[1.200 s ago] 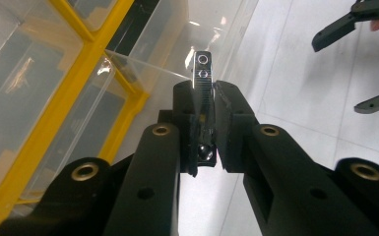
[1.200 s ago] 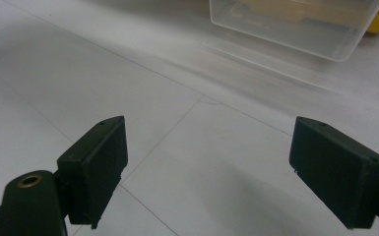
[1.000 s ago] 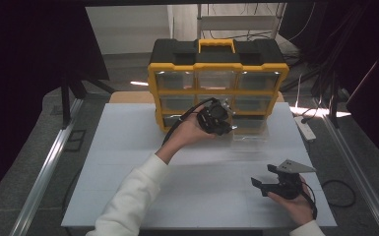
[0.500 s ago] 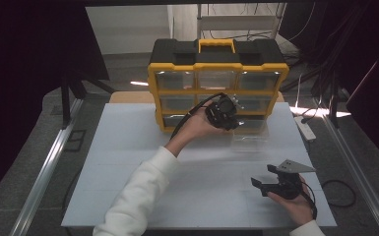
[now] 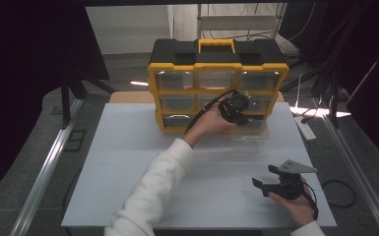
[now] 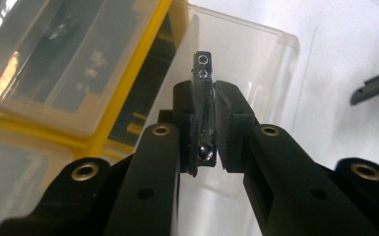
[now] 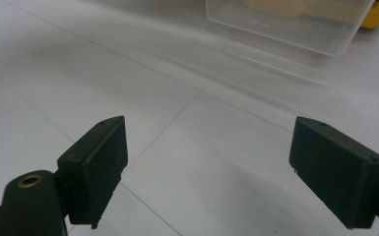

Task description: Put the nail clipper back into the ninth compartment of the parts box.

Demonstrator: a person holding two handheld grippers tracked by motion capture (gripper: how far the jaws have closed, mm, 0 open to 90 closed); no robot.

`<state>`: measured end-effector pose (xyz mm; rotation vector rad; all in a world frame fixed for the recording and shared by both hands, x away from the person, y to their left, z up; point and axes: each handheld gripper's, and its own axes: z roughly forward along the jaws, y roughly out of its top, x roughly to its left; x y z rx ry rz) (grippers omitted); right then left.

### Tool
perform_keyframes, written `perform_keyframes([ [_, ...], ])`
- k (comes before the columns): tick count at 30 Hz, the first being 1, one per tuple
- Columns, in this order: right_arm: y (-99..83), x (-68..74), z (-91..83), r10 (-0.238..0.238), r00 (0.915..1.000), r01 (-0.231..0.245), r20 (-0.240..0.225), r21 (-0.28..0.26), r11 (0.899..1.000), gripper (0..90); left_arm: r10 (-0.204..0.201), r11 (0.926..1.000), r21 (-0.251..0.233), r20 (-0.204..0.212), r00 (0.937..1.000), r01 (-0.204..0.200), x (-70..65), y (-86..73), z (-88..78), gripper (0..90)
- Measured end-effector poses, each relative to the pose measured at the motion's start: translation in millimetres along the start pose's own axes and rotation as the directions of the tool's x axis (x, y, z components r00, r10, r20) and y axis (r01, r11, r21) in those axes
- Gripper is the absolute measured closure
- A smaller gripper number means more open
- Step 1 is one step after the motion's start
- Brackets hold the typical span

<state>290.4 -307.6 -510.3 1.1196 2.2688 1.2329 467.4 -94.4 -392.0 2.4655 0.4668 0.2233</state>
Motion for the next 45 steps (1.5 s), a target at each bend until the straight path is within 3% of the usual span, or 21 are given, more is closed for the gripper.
perform_keyframes([
  [12, -0.3, -4.7, 2.7, 0.016, 0.9998, -0.016, -0.008, 0.005, 1.0, 15.3, -0.009, 0.9998, -0.019, 0.005, 1.0, 0.009, 4.9, 5.8, 4.0, 79.8],
  [15, 0.1, -4.4, 3.4, 0.015, 0.9998, -0.015, -0.011, 0.004, 1.0, 15.3, -0.004, 0.9994, -0.034, 0.037, 0.9993, 0.005, 2.7, 5.1, 2.9, 78.8],
  [16, 0.0, -4.4, 3.4, 0.014, 0.9999, -0.014, -0.009, 0.005, 1.0, 15.3, 0.004, 0.9993, -0.038, 0.057, 0.9984, -0.002, 2.0, 5.0, 3.0, 73.8],
  [17, -0.1, -4.6, 3.3, 0.014, 0.9998, -0.014, -0.01, 0.006, 1.0, 15.3, 0.004, 0.9993, -0.038, 0.057, 0.9984, -0.002, 2.0, 5.0, 3.0, 63.3],
  [18, -0.1, -4.6, 3.3, 0.014, 0.9998, -0.014, -0.01, 0.006, 1.0, 15.3, 0.004, 0.9993, -0.038, 0.041, 0.9992, -0.003, -0.3, 5.8, 3.0, 63.3],
  [19, 0.0, -4.2, 2.6, 0.016, 0.9999, -0.016, -0.005, 0.004, 1.0, 15.3, -0.011, 0.9992, -0.038, 0.019, 0.9998, 0.012, -2.3, 5.7, 1.9, 39.3],
  [23, -0.1, -3.2, 1.9, 0.013, 0.9999, -0.013, -0.004, 0.005, 1.0, 15.3, -0.026, 0.9981, -0.055, 0.022, 0.9994, 0.027, -5.4, 1.0, -3.9, 28.5],
  [28, 0.2, -3.0, 2.0, 0.009, 1.0, -0.009, -0.002, 0.004, 1.0, 15.3, -0.067, 0.991, -0.116, -0.002, 0.9977, 0.067, -11.1, -19.9, -24.7, 23.6],
  [30, 0.5, -2.4, 2.8, 0.007, 1.0, -0.007, -0.004, 0.005, 1.0, 15.3, -0.079, 0.989, -0.127, -0.025, 0.9965, 0.075, -13.9, -30.9, -33.8, 21.5],
  [37, 1.7, -0.7, 3.8, -0.003, 1.0, 0.003, -0.003, 0.008, 1.0, 15.3, -0.108, 0.9805, -0.17, -0.048, 0.993, 0.098, -26.5, -66.2, -59.8, 19.8],
  [38, 1.8, -0.6, 3.6, -0.002, 1.0, 0.002, -0.002, 0.007, 1.0, 15.3, -0.117, 0.9782, -0.18, -0.068, 0.9908, 0.104, -32.4, -80.2, -67.4, 19.6],
  [39, 1.8, -0.6, 3.6, -0.002, 1.0, 0.002, -0.002, 0.007, 1.0, 15.3, -0.117, 0.9782, -0.18, -0.068, 0.9908, 0.104, -32.4, -80.2, -67.4, 19.6],
  [41, 2.1, 0.1, 2.9, -0.005, 1.0, 0.005, 0.002, 0.007, 1.0, 15.3, -0.124, 0.975, -0.197, -0.096, 0.9876, 0.104, -40.4, -99.5, -76.0, 19.4],
  [45, 1.9, 1.7, 1.7, -0.009, 1.0, 0.009, 0.002, 0.007, 1.0, 15.3, -0.161, 0.9618, -0.242, -0.118, 0.9799, 0.129, -55.3, -145.7, -89.2, 19.2],
])
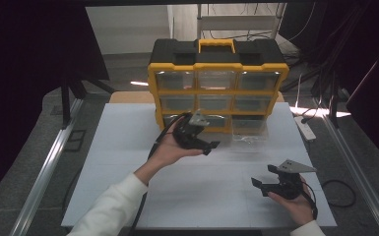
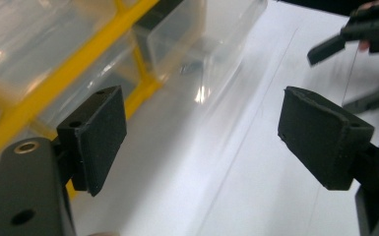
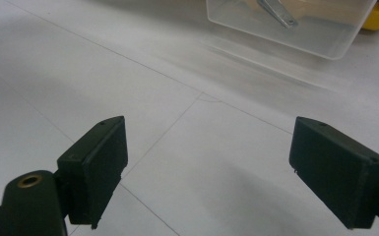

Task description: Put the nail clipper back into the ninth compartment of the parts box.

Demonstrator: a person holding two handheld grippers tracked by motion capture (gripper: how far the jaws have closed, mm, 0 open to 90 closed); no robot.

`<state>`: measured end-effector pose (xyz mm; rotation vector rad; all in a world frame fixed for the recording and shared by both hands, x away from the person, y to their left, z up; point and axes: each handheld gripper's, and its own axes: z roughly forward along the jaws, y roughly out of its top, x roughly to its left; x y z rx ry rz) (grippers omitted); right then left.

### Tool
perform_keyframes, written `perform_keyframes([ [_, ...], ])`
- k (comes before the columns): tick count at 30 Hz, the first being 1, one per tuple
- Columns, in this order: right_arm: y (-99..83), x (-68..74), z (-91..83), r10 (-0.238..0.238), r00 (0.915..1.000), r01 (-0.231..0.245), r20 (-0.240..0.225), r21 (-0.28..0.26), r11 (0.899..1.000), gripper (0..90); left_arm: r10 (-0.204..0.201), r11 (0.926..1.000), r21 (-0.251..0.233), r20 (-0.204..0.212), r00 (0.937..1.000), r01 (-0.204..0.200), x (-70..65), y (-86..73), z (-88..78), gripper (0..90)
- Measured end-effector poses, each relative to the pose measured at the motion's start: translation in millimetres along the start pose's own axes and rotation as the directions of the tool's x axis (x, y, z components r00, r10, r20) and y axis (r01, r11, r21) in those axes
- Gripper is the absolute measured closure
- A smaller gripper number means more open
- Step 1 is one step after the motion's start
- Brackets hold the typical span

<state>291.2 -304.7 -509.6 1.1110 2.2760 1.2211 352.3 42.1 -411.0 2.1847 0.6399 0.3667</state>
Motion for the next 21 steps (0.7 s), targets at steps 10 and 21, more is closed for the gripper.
perform_keyframes([
  [10, -1.1, 0.1, -1.3, 0.004, 1.0, -0.004, 0.005, 0.001, 1.0, 15.3, -0.076, 0.9964, -0.041, -0.057, 0.9954, 0.074, -7.3, -72.9, -41.0, 18.6],
  [21, -0.6, 0.2, -0.6, 0.011, 0.9999, -0.011, -0.002, -0.004, 1.0, 15.2, -0.216, 0.9733, -0.113, -0.154, 0.9642, 0.2, -14.9, -154.2, -72.6, 18.3],
])
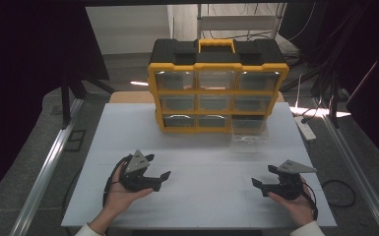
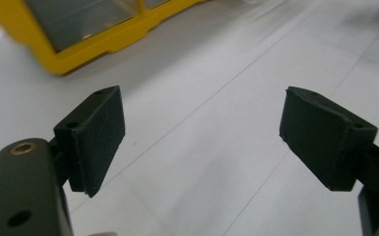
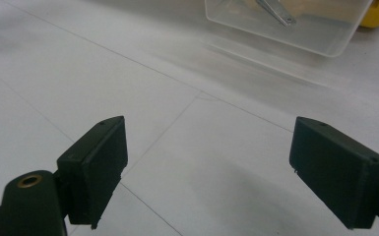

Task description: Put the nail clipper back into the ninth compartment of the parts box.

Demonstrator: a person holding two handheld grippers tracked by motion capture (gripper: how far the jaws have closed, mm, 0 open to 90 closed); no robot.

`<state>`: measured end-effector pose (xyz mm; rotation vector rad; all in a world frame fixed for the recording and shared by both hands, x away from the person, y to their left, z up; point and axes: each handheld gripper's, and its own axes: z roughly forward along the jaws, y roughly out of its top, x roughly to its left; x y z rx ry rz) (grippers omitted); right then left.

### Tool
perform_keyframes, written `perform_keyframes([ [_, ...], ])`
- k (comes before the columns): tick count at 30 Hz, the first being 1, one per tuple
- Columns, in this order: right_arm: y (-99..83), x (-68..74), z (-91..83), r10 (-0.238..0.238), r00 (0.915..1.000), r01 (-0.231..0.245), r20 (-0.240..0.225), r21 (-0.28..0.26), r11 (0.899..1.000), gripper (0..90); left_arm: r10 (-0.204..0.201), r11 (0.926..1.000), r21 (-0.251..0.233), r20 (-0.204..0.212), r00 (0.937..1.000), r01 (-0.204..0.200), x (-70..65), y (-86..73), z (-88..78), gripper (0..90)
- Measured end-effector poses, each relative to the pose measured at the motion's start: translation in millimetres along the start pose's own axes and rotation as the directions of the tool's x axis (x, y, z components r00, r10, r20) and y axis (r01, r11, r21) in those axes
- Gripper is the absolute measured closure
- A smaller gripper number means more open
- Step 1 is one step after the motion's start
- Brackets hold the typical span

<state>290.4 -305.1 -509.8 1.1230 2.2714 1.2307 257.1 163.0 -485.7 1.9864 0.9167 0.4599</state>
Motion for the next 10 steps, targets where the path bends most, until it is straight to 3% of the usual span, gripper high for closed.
perform_keyframes([
  [10, 0.1, 1.4, -1.9, -0.022, 0.9997, 0.022, -0.003, -0.018, 1.0, 15.1, -0.038, 0.9993, -0.006, -0.007, 0.9993, 0.038, 9.7, -8.8, -2.9, 16.7],
])
